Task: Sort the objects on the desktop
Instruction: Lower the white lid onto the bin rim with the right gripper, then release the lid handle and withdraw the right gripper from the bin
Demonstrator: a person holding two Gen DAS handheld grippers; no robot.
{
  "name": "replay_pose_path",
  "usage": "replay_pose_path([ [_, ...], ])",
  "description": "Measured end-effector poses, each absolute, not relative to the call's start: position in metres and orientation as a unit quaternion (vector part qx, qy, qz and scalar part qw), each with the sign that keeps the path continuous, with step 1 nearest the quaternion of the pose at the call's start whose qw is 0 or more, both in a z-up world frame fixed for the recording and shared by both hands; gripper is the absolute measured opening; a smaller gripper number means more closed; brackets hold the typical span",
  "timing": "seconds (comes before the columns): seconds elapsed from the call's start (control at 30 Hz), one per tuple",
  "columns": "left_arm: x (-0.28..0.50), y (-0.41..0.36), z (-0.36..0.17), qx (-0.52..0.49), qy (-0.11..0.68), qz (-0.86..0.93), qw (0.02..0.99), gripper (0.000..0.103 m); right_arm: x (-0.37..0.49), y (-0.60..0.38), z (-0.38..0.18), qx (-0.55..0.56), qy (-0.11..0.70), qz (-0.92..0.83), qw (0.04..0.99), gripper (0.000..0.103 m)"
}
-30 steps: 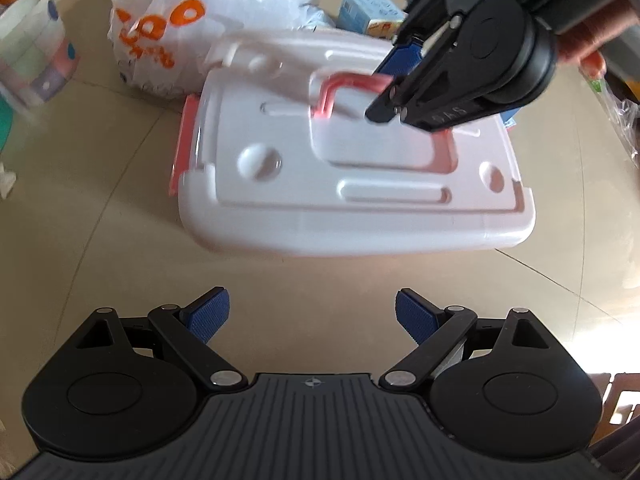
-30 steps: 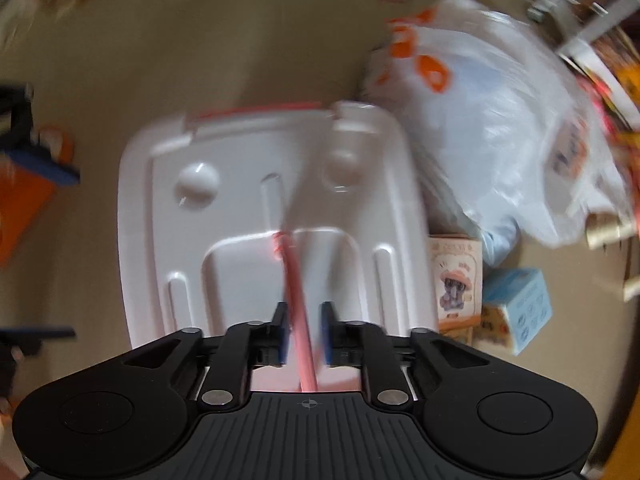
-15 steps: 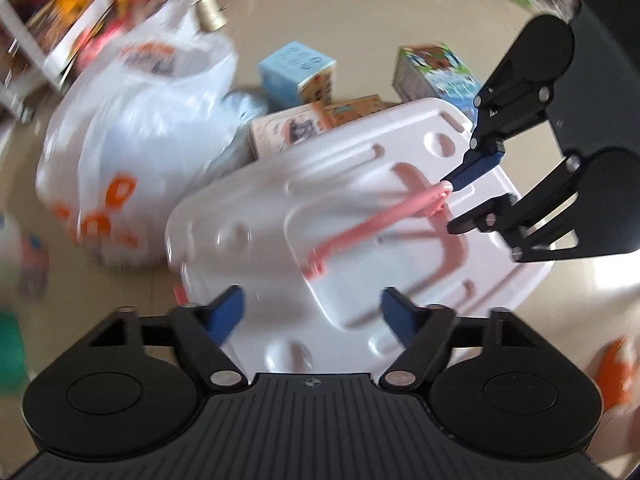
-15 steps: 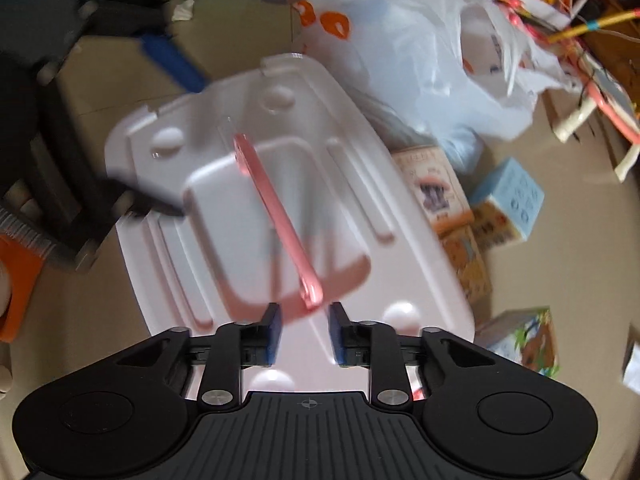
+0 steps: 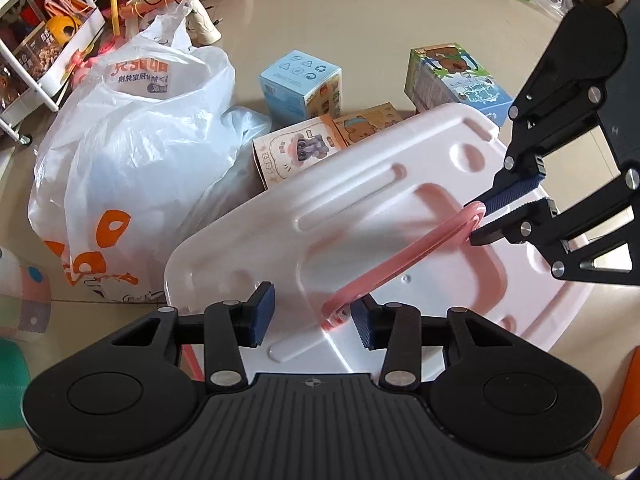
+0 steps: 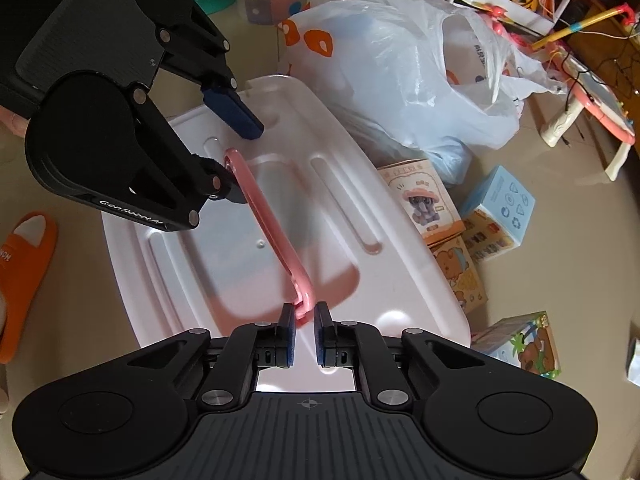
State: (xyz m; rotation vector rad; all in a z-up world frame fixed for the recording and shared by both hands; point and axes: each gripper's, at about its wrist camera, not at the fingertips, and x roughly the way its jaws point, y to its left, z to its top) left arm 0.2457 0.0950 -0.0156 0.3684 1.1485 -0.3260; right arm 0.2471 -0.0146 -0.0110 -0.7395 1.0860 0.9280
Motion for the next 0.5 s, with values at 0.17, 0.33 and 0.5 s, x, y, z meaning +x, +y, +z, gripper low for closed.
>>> replay_pose_path([
  [0.17,0.244,0.094,-0.015,0.177,0.533,-0.152,0.814,0.044,0.247,-0.013,-0.012,-0.331,0.489,0.408,0.696,0.009],
  [0.33,0.242,0.094,-0.014,0.168,0.544,-0.151,0.808,0.050,0.243,-0.012,-0.011,-0.335,0.496,0.396,0.697,0.011],
  [0.5,0.235,0.103,-0.003,0.139,0.551,-0.120,0.814,0.064,0.243,-0.023,0.009,-0.292,0.510,0.385,0.712,0.022],
])
